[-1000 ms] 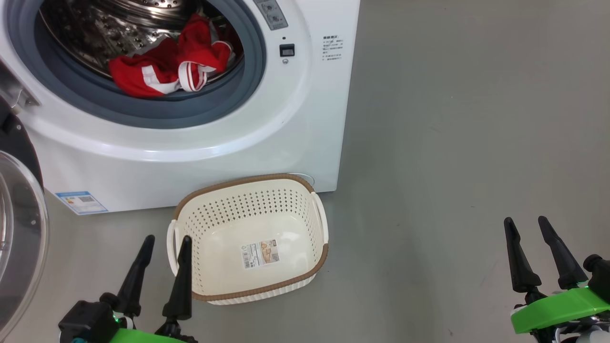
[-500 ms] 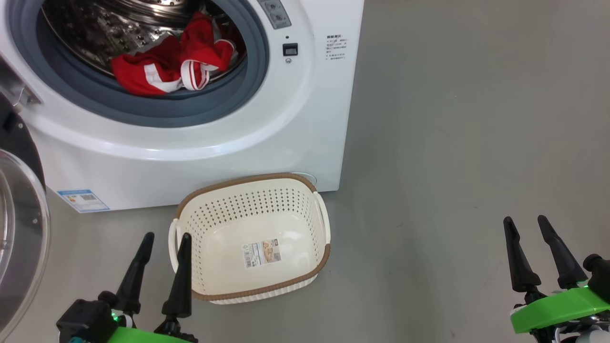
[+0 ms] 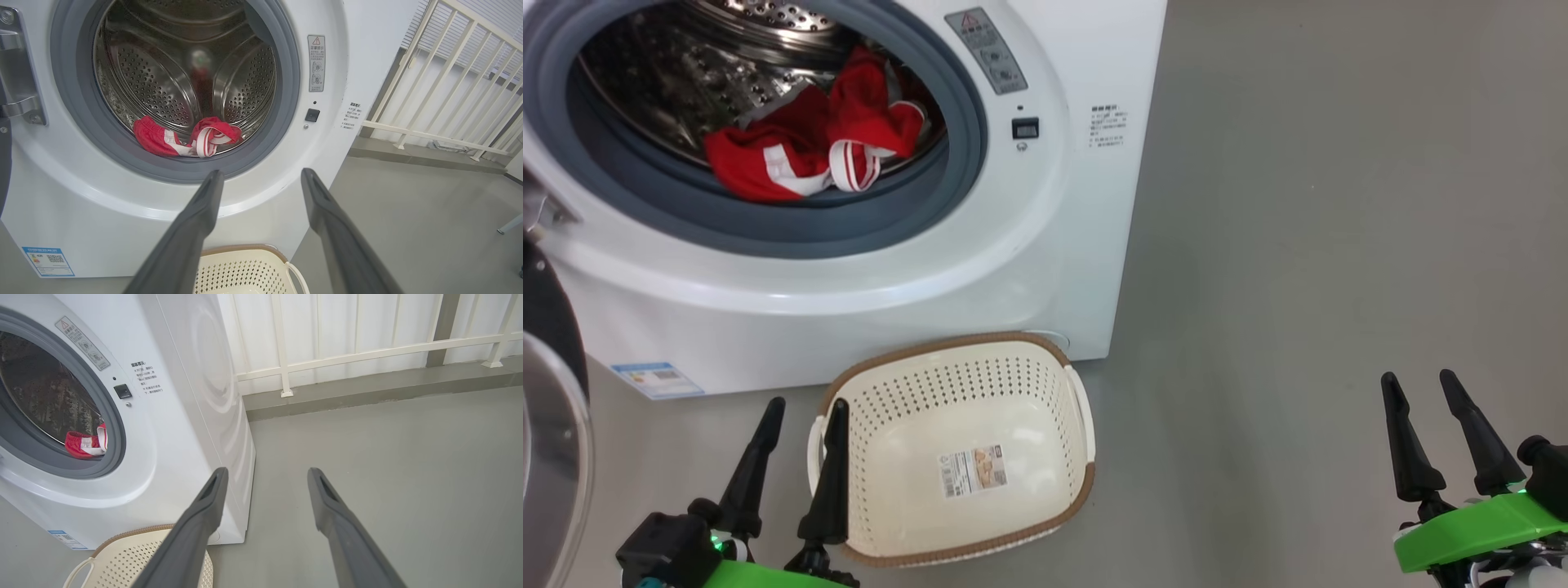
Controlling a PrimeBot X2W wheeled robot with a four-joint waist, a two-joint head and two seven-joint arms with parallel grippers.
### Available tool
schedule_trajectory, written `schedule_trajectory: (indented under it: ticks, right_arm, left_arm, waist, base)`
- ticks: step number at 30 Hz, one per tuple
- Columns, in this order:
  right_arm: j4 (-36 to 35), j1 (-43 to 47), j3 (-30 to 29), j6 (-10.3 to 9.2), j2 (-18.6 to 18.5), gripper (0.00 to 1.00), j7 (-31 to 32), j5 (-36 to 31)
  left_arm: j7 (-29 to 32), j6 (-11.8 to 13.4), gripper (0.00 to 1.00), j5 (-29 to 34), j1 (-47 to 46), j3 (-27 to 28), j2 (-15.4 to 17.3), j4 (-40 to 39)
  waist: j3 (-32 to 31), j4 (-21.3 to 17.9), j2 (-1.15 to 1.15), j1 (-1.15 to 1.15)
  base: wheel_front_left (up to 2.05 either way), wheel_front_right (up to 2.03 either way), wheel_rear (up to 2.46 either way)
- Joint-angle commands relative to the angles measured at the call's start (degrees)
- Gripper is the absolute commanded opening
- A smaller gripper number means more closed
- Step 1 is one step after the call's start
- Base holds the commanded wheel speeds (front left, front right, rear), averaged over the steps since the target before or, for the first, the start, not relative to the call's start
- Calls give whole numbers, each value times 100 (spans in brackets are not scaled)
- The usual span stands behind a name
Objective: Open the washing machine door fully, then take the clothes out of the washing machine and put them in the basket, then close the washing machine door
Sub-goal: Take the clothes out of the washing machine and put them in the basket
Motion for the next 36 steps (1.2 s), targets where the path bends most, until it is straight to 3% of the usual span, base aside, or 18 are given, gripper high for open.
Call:
schedule_trajectory:
  ticks: [1, 10, 28, 36]
  right_arm:
    - [-149, -87, 143, 37, -86, 100, -37, -69]
    - [-168, -123, 146, 37, -89, 100, -37, -69]
    - [-171, -208, 170, 37, -72, 100, -37, -67]
    - [-214, -370, 196, 37, 1, 100, -37, -58]
  left_arm:
    - [-28, 4, 100, 10, -171, 153, 87, -145]
    - [-28, 4, 100, 159, -229, 145, 65, -48]
    - [-28, 4, 100, 179, -312, 119, 72, 120]
    - [-28, 4, 100, 353, -871, 170, 66, 543]
  waist:
    - [9, -2, 0, 0]
    - [81, 16, 0, 0]
    - [221, 30, 0, 0]
    - [553, -70, 0, 0]
  base:
    - [120, -120, 0]
    - [79, -79, 0]
    - [1, -1, 0]
    - [0, 0, 0]
